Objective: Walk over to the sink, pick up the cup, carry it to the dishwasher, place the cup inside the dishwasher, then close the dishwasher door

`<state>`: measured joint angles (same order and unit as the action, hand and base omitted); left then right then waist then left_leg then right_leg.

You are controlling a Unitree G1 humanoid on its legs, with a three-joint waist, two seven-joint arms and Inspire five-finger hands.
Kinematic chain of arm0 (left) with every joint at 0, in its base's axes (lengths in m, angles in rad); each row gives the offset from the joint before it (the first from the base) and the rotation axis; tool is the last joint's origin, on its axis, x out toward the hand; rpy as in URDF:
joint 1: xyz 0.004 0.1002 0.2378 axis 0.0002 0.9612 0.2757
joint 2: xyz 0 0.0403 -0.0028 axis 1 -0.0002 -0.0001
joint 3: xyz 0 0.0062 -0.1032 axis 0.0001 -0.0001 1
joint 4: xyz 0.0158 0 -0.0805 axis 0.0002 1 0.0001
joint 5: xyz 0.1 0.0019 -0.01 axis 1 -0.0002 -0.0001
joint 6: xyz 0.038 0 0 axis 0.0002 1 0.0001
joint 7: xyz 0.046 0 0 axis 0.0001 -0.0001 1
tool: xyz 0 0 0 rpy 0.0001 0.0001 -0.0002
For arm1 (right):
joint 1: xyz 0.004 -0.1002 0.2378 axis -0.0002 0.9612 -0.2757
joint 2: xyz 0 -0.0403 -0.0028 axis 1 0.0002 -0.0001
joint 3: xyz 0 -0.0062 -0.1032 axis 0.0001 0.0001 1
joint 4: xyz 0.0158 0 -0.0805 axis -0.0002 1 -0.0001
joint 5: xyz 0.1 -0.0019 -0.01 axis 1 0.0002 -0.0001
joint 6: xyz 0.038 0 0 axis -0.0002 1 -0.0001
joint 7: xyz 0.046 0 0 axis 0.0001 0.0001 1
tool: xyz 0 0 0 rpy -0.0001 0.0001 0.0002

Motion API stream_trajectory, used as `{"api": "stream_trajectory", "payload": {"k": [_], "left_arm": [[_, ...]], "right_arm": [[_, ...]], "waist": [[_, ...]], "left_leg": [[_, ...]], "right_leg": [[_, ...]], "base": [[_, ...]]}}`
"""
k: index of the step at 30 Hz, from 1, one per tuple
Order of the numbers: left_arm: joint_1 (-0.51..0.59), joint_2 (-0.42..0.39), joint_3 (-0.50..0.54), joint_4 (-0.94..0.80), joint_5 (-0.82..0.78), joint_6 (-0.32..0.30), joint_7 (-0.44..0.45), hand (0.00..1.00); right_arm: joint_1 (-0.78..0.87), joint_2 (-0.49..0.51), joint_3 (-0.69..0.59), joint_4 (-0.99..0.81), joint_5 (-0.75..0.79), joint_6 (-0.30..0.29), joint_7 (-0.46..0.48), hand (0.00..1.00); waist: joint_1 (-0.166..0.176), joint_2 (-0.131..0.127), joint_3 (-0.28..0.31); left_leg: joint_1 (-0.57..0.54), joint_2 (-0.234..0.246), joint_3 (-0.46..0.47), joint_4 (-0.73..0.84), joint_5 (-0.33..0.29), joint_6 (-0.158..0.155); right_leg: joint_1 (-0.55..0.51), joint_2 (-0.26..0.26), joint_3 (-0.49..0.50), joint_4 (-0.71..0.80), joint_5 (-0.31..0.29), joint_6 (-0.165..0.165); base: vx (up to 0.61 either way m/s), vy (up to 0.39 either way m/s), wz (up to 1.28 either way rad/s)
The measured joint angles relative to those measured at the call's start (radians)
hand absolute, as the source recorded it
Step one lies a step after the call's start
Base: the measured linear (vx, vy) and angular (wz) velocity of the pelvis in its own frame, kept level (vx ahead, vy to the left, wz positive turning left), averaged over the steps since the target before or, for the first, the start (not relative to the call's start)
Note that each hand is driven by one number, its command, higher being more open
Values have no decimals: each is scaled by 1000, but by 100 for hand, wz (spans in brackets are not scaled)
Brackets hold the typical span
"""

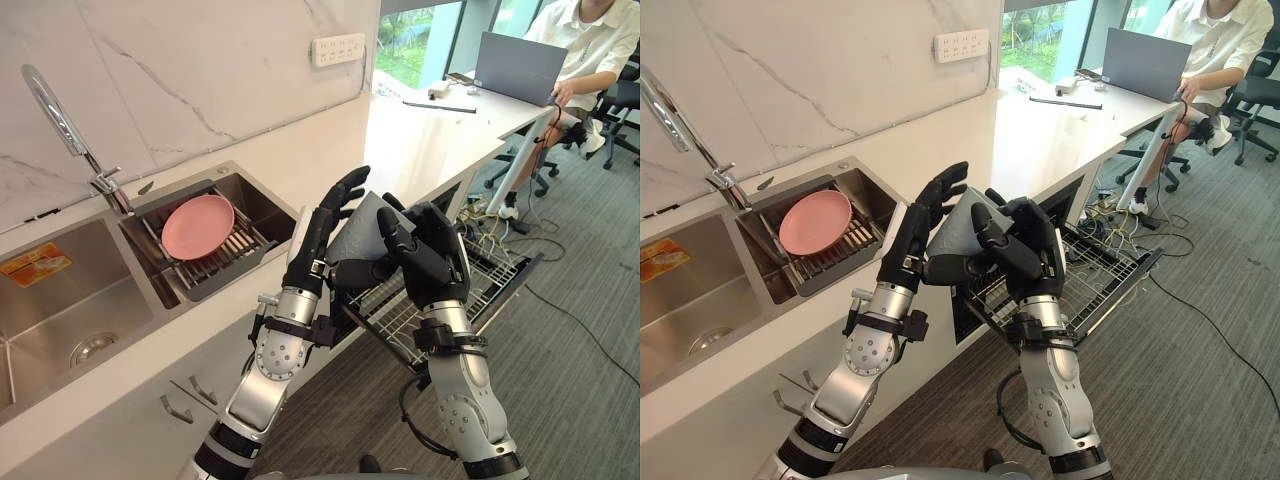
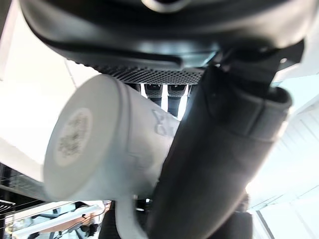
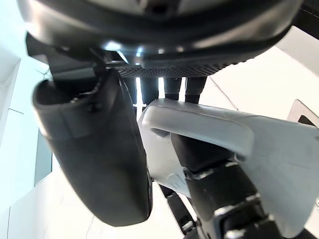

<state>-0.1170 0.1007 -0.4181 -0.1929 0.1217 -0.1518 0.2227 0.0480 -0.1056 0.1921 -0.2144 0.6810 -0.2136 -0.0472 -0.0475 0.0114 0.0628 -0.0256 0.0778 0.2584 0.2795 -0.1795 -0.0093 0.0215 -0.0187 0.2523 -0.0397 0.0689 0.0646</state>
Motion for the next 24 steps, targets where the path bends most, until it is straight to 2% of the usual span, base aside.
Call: {"api": "stream_trajectory", "payload": {"k": [8, 12, 15, 17, 24], "left_arm": [[24, -5, 51, 0, -1, -4, 4, 90], [53, -38, 181, -1, -16, -9, 51, 90], [90, -36, 234, -3, -59, -14, 59, 90], [118, -36, 235, -7, -76, -15, 54, 90], [220, -38, 199, -9, -191, -18, -45, 90]], "right_arm": [[2, 49, -72, 0, -100, 3, -17, 30], [10, 68, -188, -3, -135, 3, -50, 30], [21, 73, -256, -23, -165, 3, -80, 30], [25, 72, -276, -43, -174, 2, -87, 30], [39, 70, -328, -98, -214, -4, -91, 30]], "waist": [[4, -7, -4], [3, -7, -4], [4, -7, -4], [4, -8, -4], [3, -8, -4]], "left_leg": [[1, 0, -1, 0, 0, 0], [5, 0, 0, -2, 0, 0], [7, 0, 0, -5, 0, 0], [7, 0, 0, -6, 0, 0], [6, -1, 0, -14, 0, -1]], "right_leg": [[2, 0, -1, -1, 0, 1], [6, 0, -1, -2, -1, 1], [8, 0, -1, -5, -1, 1], [8, -1, -1, -8, -1, 1], [8, -1, -2, -12, -1, 1]], "base": [[-2, 8, 0], [0, 0, 0], [0, 0, 0], [0, 0, 0], [0, 0, 0]]}}
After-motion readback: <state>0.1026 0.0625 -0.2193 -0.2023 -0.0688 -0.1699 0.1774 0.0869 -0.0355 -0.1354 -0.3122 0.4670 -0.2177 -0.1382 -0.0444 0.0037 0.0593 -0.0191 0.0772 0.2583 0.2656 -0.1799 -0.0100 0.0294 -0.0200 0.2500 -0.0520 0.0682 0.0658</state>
